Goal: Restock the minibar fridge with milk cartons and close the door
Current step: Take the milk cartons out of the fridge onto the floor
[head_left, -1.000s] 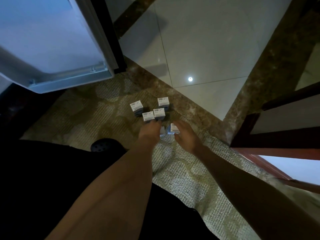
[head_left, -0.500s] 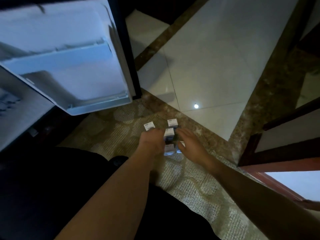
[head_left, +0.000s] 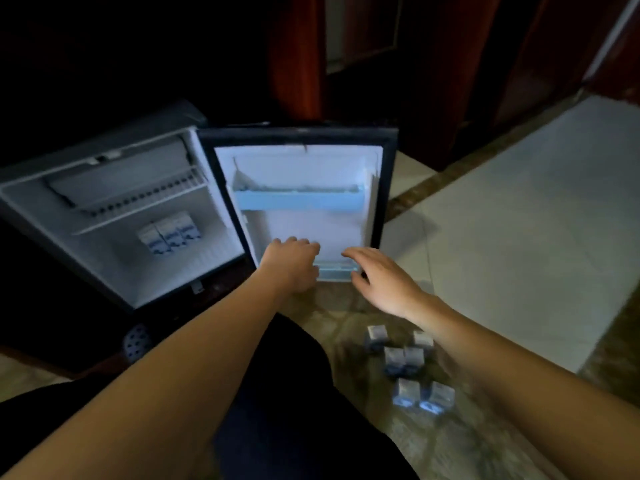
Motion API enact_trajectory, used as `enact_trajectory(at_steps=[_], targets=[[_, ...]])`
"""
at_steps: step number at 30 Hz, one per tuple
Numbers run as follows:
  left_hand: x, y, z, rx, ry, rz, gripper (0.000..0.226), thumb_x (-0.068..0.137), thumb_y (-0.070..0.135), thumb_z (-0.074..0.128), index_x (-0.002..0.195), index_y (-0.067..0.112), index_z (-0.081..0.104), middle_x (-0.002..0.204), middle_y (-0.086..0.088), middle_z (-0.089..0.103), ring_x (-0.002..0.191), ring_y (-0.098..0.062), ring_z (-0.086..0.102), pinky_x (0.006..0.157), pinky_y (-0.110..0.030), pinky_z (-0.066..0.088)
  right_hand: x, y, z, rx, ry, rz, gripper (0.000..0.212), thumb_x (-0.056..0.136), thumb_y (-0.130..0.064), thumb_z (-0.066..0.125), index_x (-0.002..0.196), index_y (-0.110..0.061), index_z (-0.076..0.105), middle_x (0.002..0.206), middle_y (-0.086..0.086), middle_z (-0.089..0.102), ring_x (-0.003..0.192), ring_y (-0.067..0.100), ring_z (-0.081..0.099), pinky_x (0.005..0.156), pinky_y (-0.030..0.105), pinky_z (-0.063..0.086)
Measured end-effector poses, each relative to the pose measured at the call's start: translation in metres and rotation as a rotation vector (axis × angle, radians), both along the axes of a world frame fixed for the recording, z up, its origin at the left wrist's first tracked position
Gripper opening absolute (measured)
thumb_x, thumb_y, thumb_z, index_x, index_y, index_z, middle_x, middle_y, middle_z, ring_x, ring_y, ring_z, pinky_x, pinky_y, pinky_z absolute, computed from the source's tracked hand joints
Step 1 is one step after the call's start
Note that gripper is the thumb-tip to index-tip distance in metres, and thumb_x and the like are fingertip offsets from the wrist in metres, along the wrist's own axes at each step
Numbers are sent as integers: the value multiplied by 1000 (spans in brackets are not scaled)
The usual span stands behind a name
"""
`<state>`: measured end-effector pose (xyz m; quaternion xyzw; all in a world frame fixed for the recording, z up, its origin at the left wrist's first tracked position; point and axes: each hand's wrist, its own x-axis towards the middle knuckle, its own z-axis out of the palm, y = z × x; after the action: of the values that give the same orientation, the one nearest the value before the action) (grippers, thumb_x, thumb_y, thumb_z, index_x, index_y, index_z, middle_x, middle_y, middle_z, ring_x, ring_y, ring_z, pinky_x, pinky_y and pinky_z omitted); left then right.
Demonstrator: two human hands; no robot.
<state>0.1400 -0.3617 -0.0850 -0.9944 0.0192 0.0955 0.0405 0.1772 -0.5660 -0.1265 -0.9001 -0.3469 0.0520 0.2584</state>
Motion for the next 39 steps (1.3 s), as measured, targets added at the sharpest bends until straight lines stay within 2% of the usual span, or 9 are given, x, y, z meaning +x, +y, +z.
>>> enact_trajectory(at_steps=[5,12,20,24,31,34,39], targets=[[-28,71,31,-140,-44,210,44,99,39,46,140,25,47,142,-2,52,128,-26,48,101,-41,39,11,75,38,-47,-58,149,46,104,-23,45,149,-20,41,154,-3,42,142,15,34,116,31,27],[-71,168,25,-107,-44,345,48,100,43,47,145,26,43,151,-1,44,138,-23,41,112,-44,34,11,179,46,-129,-96,327,51,102,-22,46,153,-19,36,158,-1,36,145,17,31,117,33,28],[-84,253,-5,-95,-97,431,49,101,40,45,147,25,39,153,1,41,140,-22,37,111,-43,30,22,286,31,-177,-122,453,52,102,-26,46,153,-20,36,158,0,37,146,16,30,117,33,26],[-76,290,-32,-101,-106,473,52,101,42,45,149,26,36,157,2,36,144,-21,32,115,-43,27,36,332,15,-218,-108,493,53,103,-25,45,154,-18,33,159,1,36,147,17,29,118,34,25],[-50,344,-86,-183,-176,540,51,99,37,48,147,23,38,154,1,40,141,-21,35,114,-42,30,66,405,-34,-262,-94,529,54,102,-22,45,154,-15,34,159,2,35,147,19,28,119,35,26],[-33,364,-107,-260,-217,615,52,98,36,50,147,22,38,155,1,37,142,-22,33,114,-42,30,82,435,-60,-255,-87,530,55,101,-20,48,153,-14,35,158,4,36,146,21,30,118,36,27],[-5,394,-149,-272,-249,607,56,98,33,52,150,20,34,161,2,24,147,-20,22,114,-40,24,105,479,-99,-205,-111,533,56,97,-16,51,151,-8,38,156,8,38,145,24,31,119,36,27]])
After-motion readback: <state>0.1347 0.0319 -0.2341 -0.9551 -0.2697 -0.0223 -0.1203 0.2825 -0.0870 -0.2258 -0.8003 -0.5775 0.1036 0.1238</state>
